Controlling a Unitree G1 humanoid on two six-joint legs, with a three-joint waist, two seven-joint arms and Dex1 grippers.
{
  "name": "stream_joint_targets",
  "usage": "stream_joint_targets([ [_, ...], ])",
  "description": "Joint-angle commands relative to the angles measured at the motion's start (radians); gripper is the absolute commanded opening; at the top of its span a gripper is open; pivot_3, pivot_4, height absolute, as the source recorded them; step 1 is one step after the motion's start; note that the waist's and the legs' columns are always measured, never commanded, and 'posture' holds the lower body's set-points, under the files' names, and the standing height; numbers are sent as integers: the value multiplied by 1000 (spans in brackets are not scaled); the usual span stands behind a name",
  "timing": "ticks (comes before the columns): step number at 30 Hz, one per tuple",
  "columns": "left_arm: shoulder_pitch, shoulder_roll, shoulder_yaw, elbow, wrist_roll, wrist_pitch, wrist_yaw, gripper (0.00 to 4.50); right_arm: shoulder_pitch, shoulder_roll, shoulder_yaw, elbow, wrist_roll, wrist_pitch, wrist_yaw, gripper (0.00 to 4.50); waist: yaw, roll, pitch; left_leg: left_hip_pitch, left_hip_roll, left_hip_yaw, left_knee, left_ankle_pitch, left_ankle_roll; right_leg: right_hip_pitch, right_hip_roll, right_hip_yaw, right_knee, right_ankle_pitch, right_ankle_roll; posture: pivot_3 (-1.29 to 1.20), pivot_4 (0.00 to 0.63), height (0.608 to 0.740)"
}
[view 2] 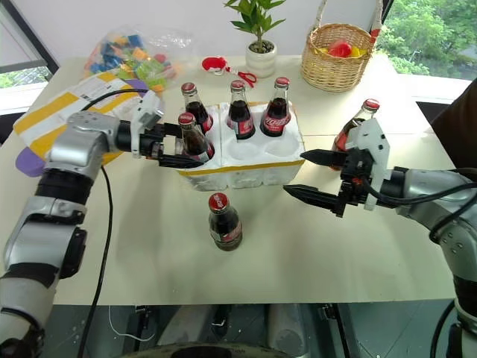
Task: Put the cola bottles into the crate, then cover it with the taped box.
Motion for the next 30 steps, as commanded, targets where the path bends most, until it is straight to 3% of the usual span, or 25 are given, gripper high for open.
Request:
stream_joint_targets([
  [1, 74, 135, 86, -211, -89, 100, -59, 4374, -7, -10, 35, 5, -42, -77, 104, 4500, -5, 0, 0, 0, 0, 0, 0, 0, 0, -1, 0, 0, 0, 0, 0, 0, 150, 732],
  [5, 257, 327, 182, -459, -216, 244, -136, 4374, 2, -14, 134, 37, -150, -180, 205, 4500, -3, 1, 0, 0, 0, 0, -1, 0, 0, 0, 0, 0, -1, 0, 0, 0, 150, 732],
  [10, 442, 427, 283, -667, -345, 349, -135, 4374, -55, 41, 207, 66, -132, -142, 238, 4500, 12, 1, 0, 1, 0, 0, 0, -3, 4, 2, 0, 1, -1, 0, 0, 0, 150, 732],
  [17, 534, 350, 270, -816, -396, 367, 31, 4374, -117, 150, 318, 74, -161, -149, 263, 4500, 23, 0, 0, 3, 0, -1, 0, -3, 4, 4, 0, 0, -1, 0, -1, 0, 150, 732],
  [23, 514, 327, 245, -812, -398, 361, 80, 4374, -147, 254, 355, 87, -182, -158, 232, 4500, 22, 0, 0, 3, 0, -1, -1, -2, 2, 3, 1, 0, -1, 0, -1, 0, 150, 732],
  [30, 492, 328, 226, -805, -409, 362, 99, 4374, -160, 303, 406, 110, -231, -177, 245, 4500, 22, 0, 0, 4, 0, -1, -1, -1, 0, 3, 1, 0, -1, 0, -1, 0, 150, 732],
])
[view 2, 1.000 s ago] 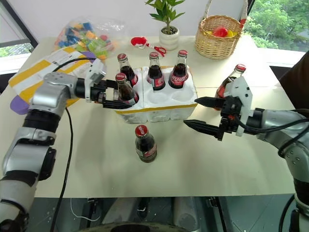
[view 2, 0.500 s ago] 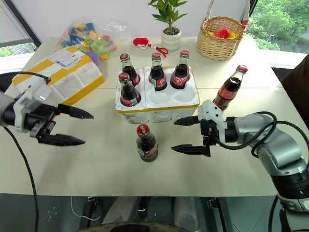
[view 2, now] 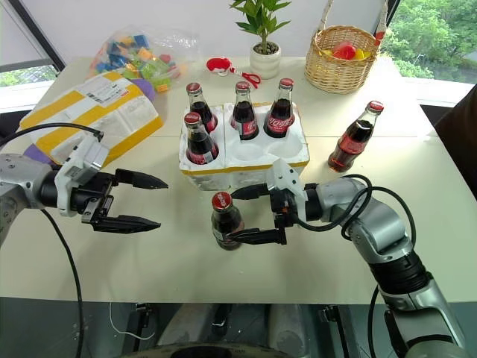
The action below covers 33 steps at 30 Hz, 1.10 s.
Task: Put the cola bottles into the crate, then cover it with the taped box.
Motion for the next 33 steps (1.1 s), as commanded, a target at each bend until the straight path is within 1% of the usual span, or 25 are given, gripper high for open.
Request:
stream_joint_targets([
  [1, -29, 8, -2, -6, -14, -11, 6, 4374, -9, 12, 10, -9, -12, -28, 16, 4500, 0, 0, 0, 0, 0, 0, 0, 0, 0, 0, 0, 0, 0, 0, 0, 0, 150, 732],
  [6, -37, 6, -9, 2, -12, -14, 7, 4374, 3, 47, 53, 24, -64, -68, 9, 4500, -2, 0, 0, 1, 0, 0, 0, 0, 0, 0, 0, 0, 0, 0, 0, 0, 150, 732],
  [10, -49, 3, -19, 17, -8, -22, 8, 4374, -2, 76, 64, 48, -89, -87, 2, 4500, -1, 0, 0, 1, 0, 0, 0, 0, -1, 0, 1, 0, 0, 0, 0, 0, 150, 732],
  [13, -54, 2, -24, 24, -4, -31, 12, 4500, -1, 82, 56, 53, -80, -76, 6, 3689, -1, 0, 0, 1, 0, 0, 0, 0, -1, 0, 1, 0, 0, 0, 0, 0, 150, 732],
  [15, -60, 0, -28, 31, -1, -38, 16, 4500, 1, 76, 45, 40, -65, -63, 13, 2784, 0, 0, 0, 1, 0, 0, 0, 0, 0, 0, 1, 0, 0, 0, 0, 0, 150, 732],
  [21, -78, -11, -46, 56, 10, -61, 24, 4500, -28, 5, -81, -76, 73, 71, -5, 2743, 0, 0, 0, 0, 0, 0, -1, 0, 0, 0, 0, 0, 0, 0, 0, 0, 150, 732],
  [24, -93, -19, -56, 74, 21, -79, 25, 4500, -102, -28, -204, -98, 222, 176, -36, 2743, -1, 1, 0, 0, 0, 0, -1, -1, 2, 0, 0, 0, 0, 0, 0, 0, 150, 732],
  [27, -110, -29, -64, 93, 30, -93, 25, 4500, -223, -25, -309, -37, 346, 268, -106, 2743, -3, 1, 1, 0, 1, 0, -1, -1, 2, -1, 1, 0, 0, 0, -1, 0, 150, 732],
  [28, -114, -32, -67, 97, 32, -96, 25, 4500, -273, -25, -332, 6, 360, 287, -126, 2743, -3, 1, 1, 0, 1, 0, -1, -1, 2, -1, 1, 0, 0, 0, -1, 0, 150, 732],
  [31, -127, -42, -76, 109, 39, -110, 24, 4500, -388, -15, -366, 128, 360, 295, -155, 2743, -2, 1, 1, 0, 1, 0, -2, -1, 2, -1, 1, 0, 0, 0, -1, 0, 150, 732],
  [33, -137, -52, -81, 119, 47, -122, 27, 4500, -449, 8, -349, 209, 298, 257, -193, 2743, -1, 1, 0, 0, 1, 0, -2, -1, 2, -1, 1, 0, 0, 0, -1, 0, 150, 732],
])
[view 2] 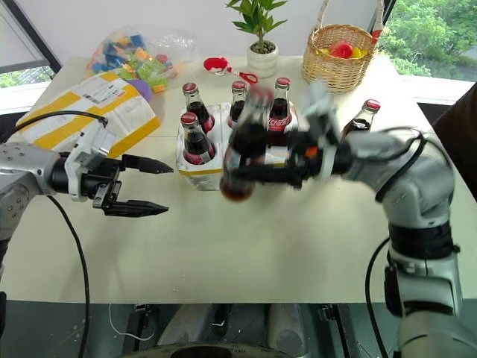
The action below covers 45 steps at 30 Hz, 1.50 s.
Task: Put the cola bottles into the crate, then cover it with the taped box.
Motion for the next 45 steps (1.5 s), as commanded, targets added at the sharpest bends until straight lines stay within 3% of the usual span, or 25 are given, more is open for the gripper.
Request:
stream_joint_targets([
  [1, -31, -13, -1, 9, 10, -30, 6, 4500, -82, 37, 3, 108, -88, -80, -61, 2743, 0, 0, 0, 0, 0, 0, 0, 1, -1, 0, 0, 0, 0, 0, 0, 0, 150, 732],
  [8, -61, -60, 16, -3, -25, 1, 49, 4500, -104, 118, 131, 277, -327, -261, -81, 2743, -4, 0, 0, -3, 0, 2, 0, 3, -5, -4, 0, 1, 1, 0, 0, 0, 150, 732],
  [22, -85, -80, 39, -12, -64, 16, 101, 4500, -1, 167, 207, 316, -455, -302, -46, 2743, -20, 0, 0, -5, -1, 1, 1, 4, -6, -6, 0, 1, 3, 0, 0, 0, 150, 732],
  [24, -86, -87, 42, -16, -69, 18, 112, 4500, 9, 173, 212, 324, -471, -297, -58, 3815, -22, 0, 0, -5, -1, 1, 1, 4, -6, -6, 0, 1, 3, 0, 0, 0, 150, 732],
  [26, -82, -93, 48, -20, -75, 19, 127, 4500, 26, 173, 214, 314, -493, -308, -71, 4479, -23, 0, 0, -5, -1, 1, 1, 4, -6, -6, 0, 1, 3, 0, 0, 0, 150, 732],
  [29, -76, -118, 64, -26, -92, 32, 177, 4500, 64, 163, 194, 267, -506, -307, -99, 4479, -22, 0, 0, -4, -1, 1, 1, 4, -6, -6, 0, 1, 3, 0, 0, 0, 150, 732],
  [34, -48, -154, 70, -77, -100, 40, 253, 4500, 216, 94, 34, 40, -438, -206, -196, 4479, -7, 0, 0, -4, -2, 0, 1, 4, -6, -5, 0, 1, 3, 0, 0, 0, 150, 732],
  [40, -68, -163, 69, -65, -109, 48, 279, 4500, 576, 83, -333, -364, -267, 31, -425, 4479, 18, 0, 0, -4, -2, -1, 1, 3, -5, -4, 0, 1, 3, 0, 0, 0, 150, 732],
  [45, -113, -175, 35, -31, -94, 33, 248, 4500, 734, 119, -505, -429, -257, 68, -575, 4479, 14, 0, -1, 0, -1, 1, 1, 1, -1, -1, 0, 3, 3, 0, 0, 0, 150, 732],
])
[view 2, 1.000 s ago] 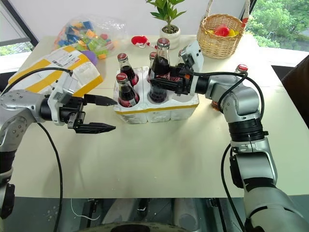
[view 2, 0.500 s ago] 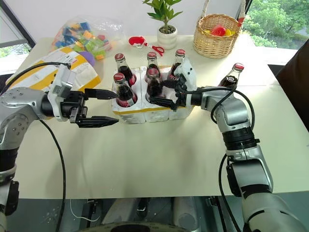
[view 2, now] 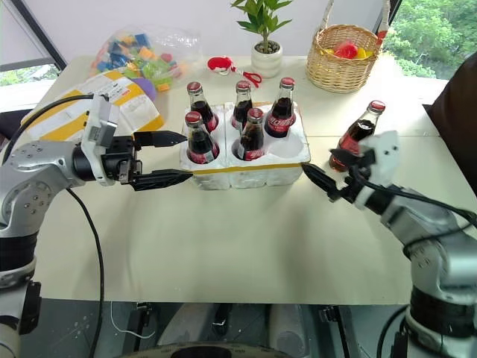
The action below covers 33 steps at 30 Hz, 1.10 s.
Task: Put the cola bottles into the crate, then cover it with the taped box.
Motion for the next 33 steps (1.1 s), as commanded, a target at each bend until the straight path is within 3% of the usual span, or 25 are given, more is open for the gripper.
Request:
stream_joint_targets([
  [1, -45, -5, -10, 17, 5, -24, -25, 4500, 45, 21, -114, -37, 3, -9, -100, 4479, 1, 0, 0, 3, 1, 0, 0, 0, 0, 3, 1, 0, 0, 0, 0, 0, 150, 732],
  [7, -85, -22, -45, 55, 35, -52, -50, 4500, -21, 45, -114, 54, -15, -60, -200, 4479, -11, 1, 0, 7, 1, 0, -1, -1, 1, 6, 1, 0, -1, 0, 0, 0, 150, 732],
  [14, -75, -40, -26, 10, 17, -34, -23, 4500, -129, 4, 12, 245, -88, -175, -161, 4479, -15, 1, 0, 7, 1, 0, -1, 0, 1, 6, 2, 0, -1, 0, 0, 0, 150, 732],
  [31, -32, -16, 17, -36, 5, -19, 16, 4500, -382, -11, 171, 750, -233, -440, -66, 4479, -14, 1, 0, 7, 2, 1, -1, 1, -2, 7, 3, 1, -2, 0, 0, 0, 150, 732],
  [33, -37, -12, 15, -35, 3, -17, 18, 4500, -403, -5, 163, 787, -228, -468, -59, 3947, -13, 1, 0, 7, 2, 0, -1, 2, -3, 7, 4, 1, -2, 0, 0, 0, 150, 732],
])
